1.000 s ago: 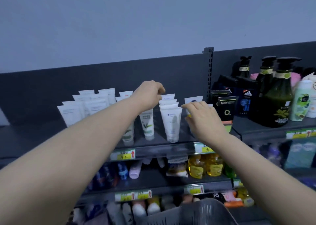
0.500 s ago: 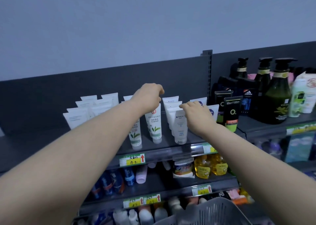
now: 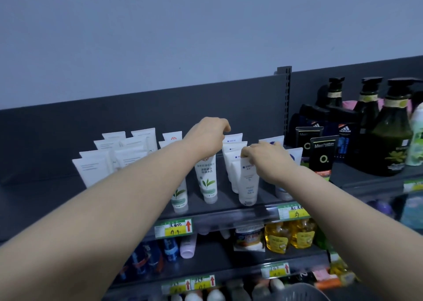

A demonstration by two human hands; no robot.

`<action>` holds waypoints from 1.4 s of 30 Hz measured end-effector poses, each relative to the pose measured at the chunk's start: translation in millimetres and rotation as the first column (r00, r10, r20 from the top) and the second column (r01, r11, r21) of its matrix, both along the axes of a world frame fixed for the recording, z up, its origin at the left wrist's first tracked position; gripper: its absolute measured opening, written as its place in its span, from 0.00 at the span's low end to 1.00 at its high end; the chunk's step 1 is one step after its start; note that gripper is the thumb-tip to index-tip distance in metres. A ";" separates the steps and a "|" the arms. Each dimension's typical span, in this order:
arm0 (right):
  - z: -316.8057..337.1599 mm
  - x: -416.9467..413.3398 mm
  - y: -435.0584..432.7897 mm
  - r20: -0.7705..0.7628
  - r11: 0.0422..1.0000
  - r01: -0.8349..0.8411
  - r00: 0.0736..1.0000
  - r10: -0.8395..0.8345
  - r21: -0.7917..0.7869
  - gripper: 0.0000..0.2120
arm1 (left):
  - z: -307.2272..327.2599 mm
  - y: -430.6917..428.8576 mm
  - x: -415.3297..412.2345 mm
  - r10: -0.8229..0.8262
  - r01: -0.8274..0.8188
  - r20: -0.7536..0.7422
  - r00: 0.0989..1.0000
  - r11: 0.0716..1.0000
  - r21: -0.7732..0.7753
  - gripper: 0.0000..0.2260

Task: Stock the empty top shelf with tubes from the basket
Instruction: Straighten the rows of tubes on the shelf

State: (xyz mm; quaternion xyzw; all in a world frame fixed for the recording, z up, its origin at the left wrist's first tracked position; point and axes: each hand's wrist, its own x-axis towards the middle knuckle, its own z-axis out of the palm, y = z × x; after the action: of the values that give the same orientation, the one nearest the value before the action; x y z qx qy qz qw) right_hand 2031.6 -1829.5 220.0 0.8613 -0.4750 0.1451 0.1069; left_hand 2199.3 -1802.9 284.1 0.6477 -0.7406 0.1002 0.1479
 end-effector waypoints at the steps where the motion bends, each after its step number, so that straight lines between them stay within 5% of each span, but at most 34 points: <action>1: 0.5 -0.3 -1.3 0.007 1.000 0.001 1.000 -0.001 0.021 0.17 | -0.2 -6.7 -0.5 -0.005 0.005 0.004 1.000 1.000 0.009 0.15; 9: 12.7 -25.7 6.2 0.147 0.984 0.102 0.986 -0.080 -0.148 0.17 | -5.1 -59.6 -18.1 -0.092 0.062 0.119 0.989 0.970 0.237 0.01; 11: 13.0 -33.3 7.8 0.170 0.974 0.151 0.978 -0.121 -0.171 0.19 | -12.8 -69.3 -23.1 -0.085 0.042 0.156 0.984 0.965 0.257 0.06; 17: 10.4 -29.3 6.8 0.171 0.983 0.135 0.979 -0.113 -0.123 0.23 | -3.6 -80.3 -20.1 -0.041 0.050 -0.080 0.996 0.991 0.122 0.08; 23: 13.0 -25.2 6.7 0.181 0.980 0.164 0.973 -0.143 -0.108 0.24 | 4.1 -80.5 -21.5 -0.101 0.113 -0.061 0.993 0.963 0.243 0.08; 26: 11.5 -24.2 4.0 0.197 0.980 0.166 0.970 -0.142 -0.112 0.22 | -3.2 -77.2 -27.5 -0.129 0.087 0.098 0.987 0.933 0.349 0.09; 31: 6.3 -19.9 2.0 0.211 0.980 0.157 0.969 -0.128 -0.124 0.19 | -7.9 -79.3 -28.4 -0.127 0.057 0.217 0.968 0.952 0.300 0.09; 36: 9.7 -21.1 -2.9 0.197 0.979 0.160 0.971 -0.133 -0.128 0.19 | 5.0 -87.6 -23.0 -0.050 0.054 -0.022 0.999 0.963 0.264 0.07; 42: 14.3 -24.7 -15.4 0.167 0.984 0.157 0.976 -0.141 -0.087 0.19 | -12.4 -110.3 -24.9 0.002 -0.053 0.194 0.981 0.965 0.255 0.11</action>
State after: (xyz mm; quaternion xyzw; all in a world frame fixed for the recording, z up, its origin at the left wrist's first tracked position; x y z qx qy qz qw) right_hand 2006.9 -1844.8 234.3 0.8023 -0.5376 0.2290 0.1218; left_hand 2174.4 -1913.1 271.6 0.6591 -0.7490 0.0664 -0.0115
